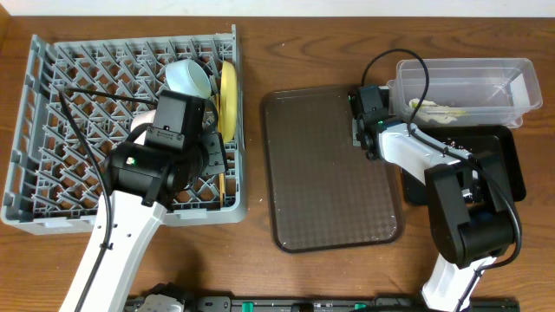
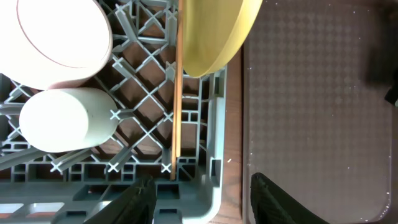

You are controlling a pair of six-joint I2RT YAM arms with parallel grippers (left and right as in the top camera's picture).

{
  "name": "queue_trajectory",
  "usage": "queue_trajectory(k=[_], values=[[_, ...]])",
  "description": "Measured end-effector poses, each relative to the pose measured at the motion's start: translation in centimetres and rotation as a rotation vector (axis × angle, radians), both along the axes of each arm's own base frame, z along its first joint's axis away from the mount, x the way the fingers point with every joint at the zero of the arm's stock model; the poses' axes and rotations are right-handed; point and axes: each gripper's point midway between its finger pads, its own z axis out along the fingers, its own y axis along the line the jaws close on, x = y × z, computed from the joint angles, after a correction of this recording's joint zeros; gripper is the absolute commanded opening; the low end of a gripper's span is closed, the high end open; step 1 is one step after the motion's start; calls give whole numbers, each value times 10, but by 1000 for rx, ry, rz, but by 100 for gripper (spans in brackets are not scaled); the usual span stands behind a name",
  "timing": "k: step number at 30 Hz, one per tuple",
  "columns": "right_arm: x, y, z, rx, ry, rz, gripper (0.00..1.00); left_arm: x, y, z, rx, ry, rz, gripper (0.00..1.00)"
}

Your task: Sort waste into correct bins and load items into the dishwasher rack

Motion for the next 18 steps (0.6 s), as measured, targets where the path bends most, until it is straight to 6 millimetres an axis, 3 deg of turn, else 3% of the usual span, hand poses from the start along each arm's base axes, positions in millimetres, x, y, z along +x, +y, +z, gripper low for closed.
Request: queue_trajectory(k=[11,15,18], values=[[-9,-11,-4,26,13,-115,1,-1,0,0,1,4,0,52],[-16,-7,-3,34,55,-67,1,-1,0,-1,1,4,0,52],[-34,6,6,84,138,30,4,-1,0,-1,1,5,0,52]])
